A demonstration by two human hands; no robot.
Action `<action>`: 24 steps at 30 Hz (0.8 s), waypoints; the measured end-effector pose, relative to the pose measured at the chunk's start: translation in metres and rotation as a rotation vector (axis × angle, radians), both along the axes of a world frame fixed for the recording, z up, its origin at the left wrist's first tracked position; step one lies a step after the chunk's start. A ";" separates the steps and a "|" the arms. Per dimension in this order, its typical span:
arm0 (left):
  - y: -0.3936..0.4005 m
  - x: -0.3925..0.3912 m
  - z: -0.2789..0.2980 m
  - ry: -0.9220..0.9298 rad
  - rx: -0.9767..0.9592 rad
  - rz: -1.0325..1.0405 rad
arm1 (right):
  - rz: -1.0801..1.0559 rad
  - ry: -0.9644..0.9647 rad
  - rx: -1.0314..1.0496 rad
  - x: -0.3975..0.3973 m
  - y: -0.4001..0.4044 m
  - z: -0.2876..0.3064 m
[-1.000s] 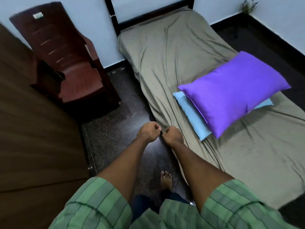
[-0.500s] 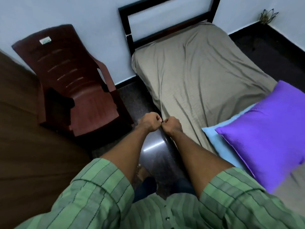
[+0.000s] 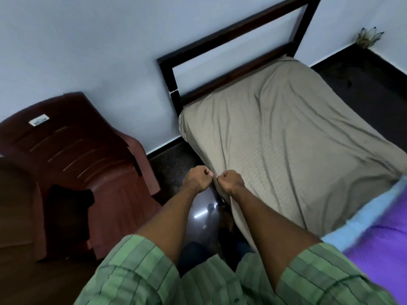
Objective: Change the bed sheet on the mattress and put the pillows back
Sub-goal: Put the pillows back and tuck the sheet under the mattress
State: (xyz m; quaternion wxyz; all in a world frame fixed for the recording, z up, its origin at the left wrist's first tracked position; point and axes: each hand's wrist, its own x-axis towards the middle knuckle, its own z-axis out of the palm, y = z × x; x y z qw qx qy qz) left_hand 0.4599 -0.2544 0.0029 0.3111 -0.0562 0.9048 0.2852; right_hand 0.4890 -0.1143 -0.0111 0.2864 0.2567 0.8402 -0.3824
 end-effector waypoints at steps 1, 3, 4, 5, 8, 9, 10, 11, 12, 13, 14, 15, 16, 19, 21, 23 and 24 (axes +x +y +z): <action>-0.002 -0.018 -0.005 -0.005 0.010 0.018 | 0.006 -0.004 0.010 -0.020 -0.001 -0.005; -0.009 -0.057 -0.016 -0.025 0.023 0.048 | 0.022 -0.009 0.023 -0.061 -0.004 -0.018; -0.012 -0.072 -0.022 -0.033 0.021 0.059 | 0.039 -0.008 0.028 -0.076 -0.006 -0.022; -0.016 -0.094 -0.032 -0.042 0.015 0.075 | 0.050 -0.008 0.031 -0.096 -0.008 -0.031; -0.026 -0.151 -0.066 -0.047 -0.002 0.099 | 0.099 -0.013 0.063 -0.142 -0.012 -0.060; -0.027 -0.172 -0.081 -0.049 -0.002 0.081 | 0.118 -0.020 0.077 -0.159 -0.014 -0.074; -0.029 -0.192 -0.097 -0.041 -0.004 0.058 | 0.131 -0.026 0.090 -0.174 -0.016 -0.088; -0.031 -0.210 -0.112 -0.032 -0.004 0.053 | 0.139 -0.038 0.107 -0.188 -0.018 -0.102; -0.033 -0.233 -0.137 -0.032 0.002 0.069 | 0.150 -0.046 0.125 -0.206 -0.022 -0.126; -0.037 -0.251 -0.159 -0.040 -0.005 0.079 | 0.168 -0.051 0.143 -0.220 -0.026 -0.147; -0.039 -0.268 -0.180 -0.050 -0.006 0.080 | 0.188 -0.051 0.164 -0.234 -0.029 -0.165; -0.043 -0.285 -0.205 -0.062 -0.011 0.075 | 0.203 -0.051 0.192 -0.248 -0.034 -0.188; -0.046 -0.302 -0.226 -0.059 -0.009 0.070 | 0.214 -0.036 0.229 -0.263 -0.040 -0.206; -0.062 -0.339 -0.277 -0.032 -0.042 0.098 | 0.280 0.021 0.373 -0.299 -0.061 -0.252; -0.078 -0.357 -0.304 -0.001 -0.059 0.178 | 0.308 0.029 0.442 -0.319 -0.077 -0.280; -0.092 -0.374 -0.327 -0.010 -0.004 0.292 | 0.328 0.055 0.492 -0.330 -0.090 -0.306; -0.097 -0.380 -0.337 -0.033 0.043 0.336 | 0.323 0.070 0.508 -0.331 -0.092 -0.313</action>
